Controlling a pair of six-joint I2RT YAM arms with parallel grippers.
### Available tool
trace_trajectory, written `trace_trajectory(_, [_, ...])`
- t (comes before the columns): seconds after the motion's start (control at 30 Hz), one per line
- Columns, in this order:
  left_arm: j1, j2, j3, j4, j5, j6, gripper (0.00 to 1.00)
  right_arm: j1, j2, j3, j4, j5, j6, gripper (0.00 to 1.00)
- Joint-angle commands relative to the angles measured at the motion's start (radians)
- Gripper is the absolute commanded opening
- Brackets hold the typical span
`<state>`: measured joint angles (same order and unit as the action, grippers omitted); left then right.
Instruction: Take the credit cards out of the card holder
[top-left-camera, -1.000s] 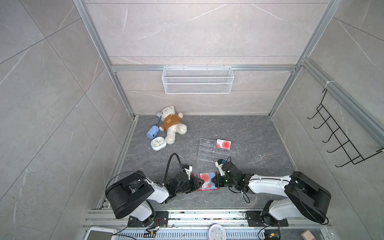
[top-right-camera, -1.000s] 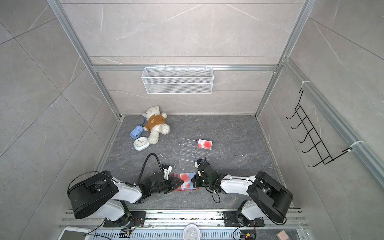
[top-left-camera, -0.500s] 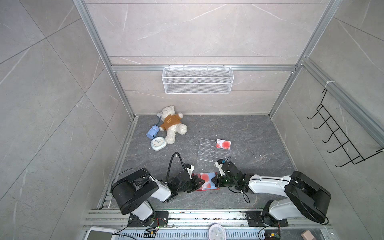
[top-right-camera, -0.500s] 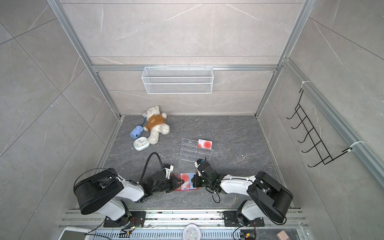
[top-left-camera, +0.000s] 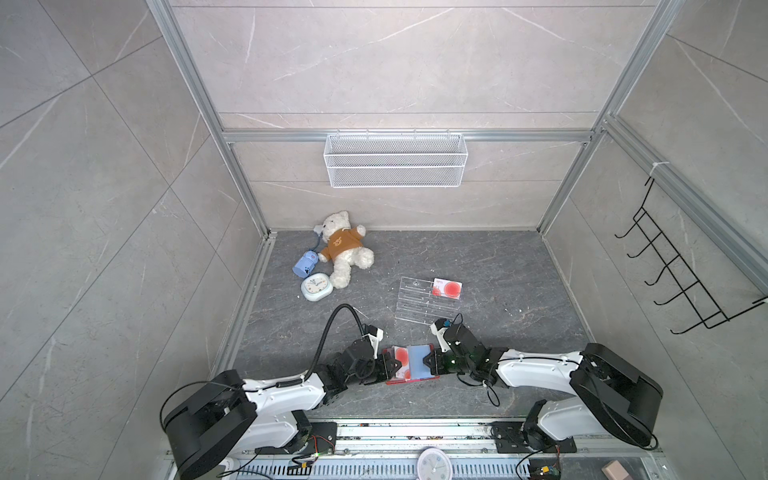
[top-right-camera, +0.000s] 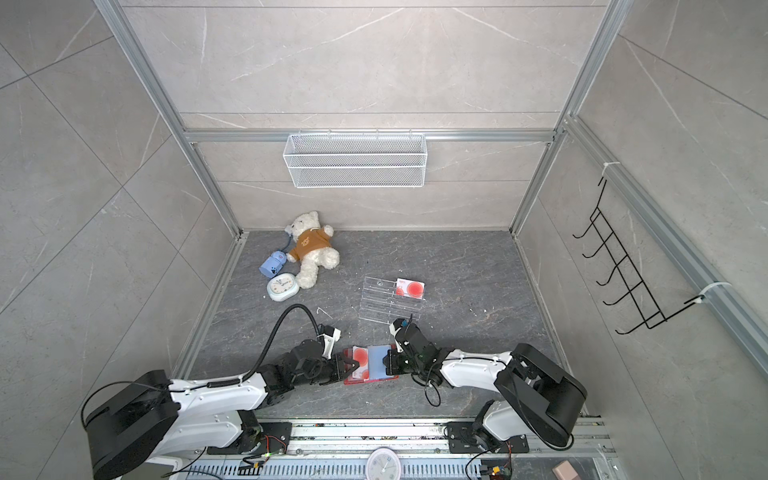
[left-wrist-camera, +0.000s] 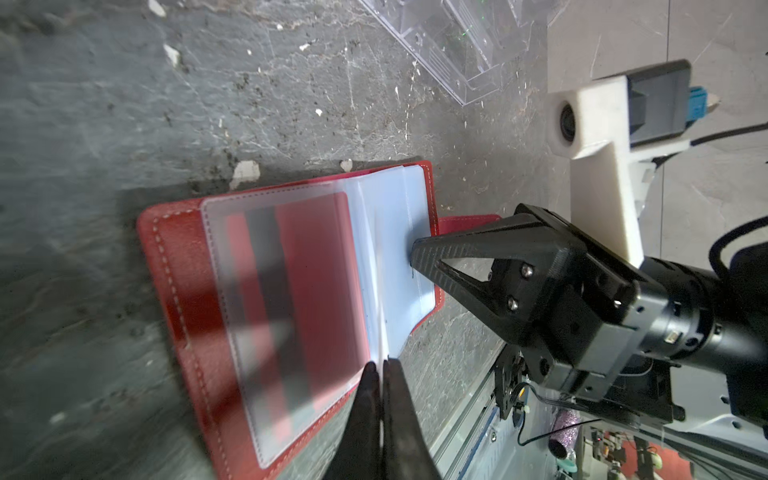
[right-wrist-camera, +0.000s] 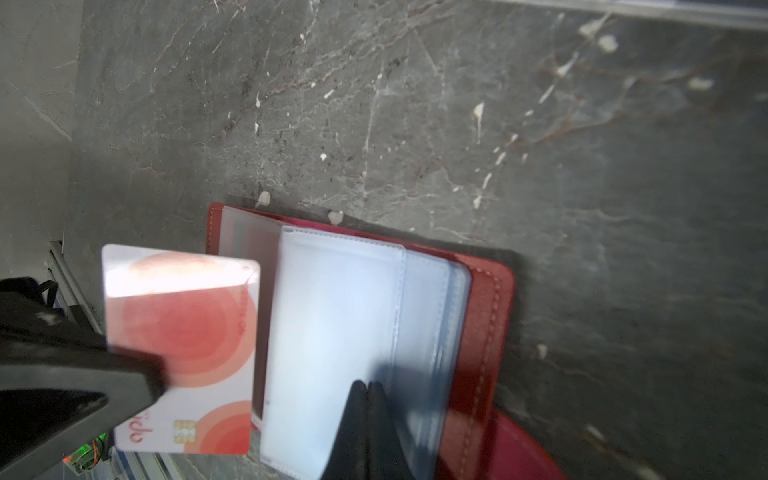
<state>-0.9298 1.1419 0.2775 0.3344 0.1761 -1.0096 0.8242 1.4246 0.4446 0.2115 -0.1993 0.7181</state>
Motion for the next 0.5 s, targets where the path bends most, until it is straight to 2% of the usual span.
trace_trajectory(0.0, [0.000, -0.090, 0.044, -0.201, -0.029, 0.136, 0.00, -0.003, -0.016, -0.024, -0.076, 0.006, -0.014, 0.00])
trace_trajectory(0.2, [-0.001, -0.195, 0.059, -0.303, -0.039, 0.212, 0.00, -0.003, -0.039, -0.021, -0.084, 0.013, -0.016, 0.00])
trace_trajectory(0.47, [-0.001, -0.266, 0.057, -0.336, -0.025, 0.242, 0.00, -0.003, -0.054, -0.011, -0.092, 0.013, -0.024, 0.00])
